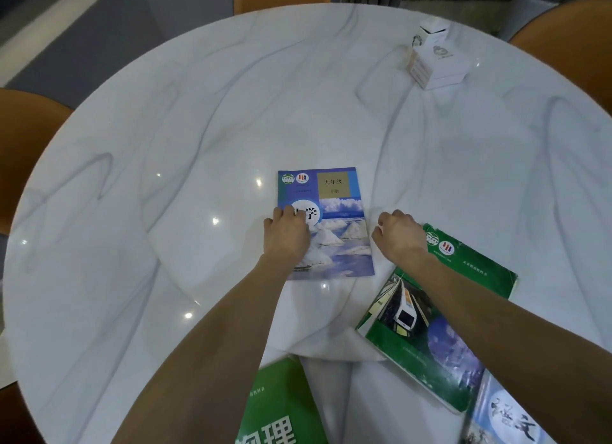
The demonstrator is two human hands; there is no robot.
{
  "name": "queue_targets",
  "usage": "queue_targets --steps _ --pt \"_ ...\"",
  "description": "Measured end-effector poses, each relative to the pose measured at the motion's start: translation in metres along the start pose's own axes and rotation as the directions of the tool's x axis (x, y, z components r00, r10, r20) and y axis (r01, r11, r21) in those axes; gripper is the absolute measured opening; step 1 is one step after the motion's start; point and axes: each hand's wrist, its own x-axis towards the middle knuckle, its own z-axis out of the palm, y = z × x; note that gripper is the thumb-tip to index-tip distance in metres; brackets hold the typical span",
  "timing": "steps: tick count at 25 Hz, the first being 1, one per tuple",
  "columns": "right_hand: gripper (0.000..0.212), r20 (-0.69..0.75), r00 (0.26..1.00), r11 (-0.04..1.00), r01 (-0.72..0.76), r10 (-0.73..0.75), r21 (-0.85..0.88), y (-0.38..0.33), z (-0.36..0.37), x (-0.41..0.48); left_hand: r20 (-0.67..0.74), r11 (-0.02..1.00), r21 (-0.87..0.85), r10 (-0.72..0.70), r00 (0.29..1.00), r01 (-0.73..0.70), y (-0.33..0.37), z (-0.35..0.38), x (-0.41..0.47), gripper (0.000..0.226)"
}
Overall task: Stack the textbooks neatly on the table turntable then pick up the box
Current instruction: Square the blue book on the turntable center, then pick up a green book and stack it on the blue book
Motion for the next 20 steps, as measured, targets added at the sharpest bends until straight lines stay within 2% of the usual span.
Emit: queue_targets --steps 5,13,20 --pt "0.031 -0.015 1.0 0.999 -0.005 0.004 -0.034 0.025 -0.012 -0.031 0.047 0.988 0.095 0.117 0.992 -0.121 0.037 -0.009 -0.017 0.033" --pt "0.032 -0.013 0.993 0.99 -0.122 0.121 -0.072 0.08 -0.008 -0.097 0.081 0.935 0.134 0.32 0.944 -0.328 0.098 0.001 -0.059 0.029" --pt "0.028 -0.022 0.949 0.949 -0.314 0.315 0.035 0.115 0.015 -0.139 0.142 0.94 0.041 0.331 0.933 -0.339 0.132 0.023 -0.088 0.026"
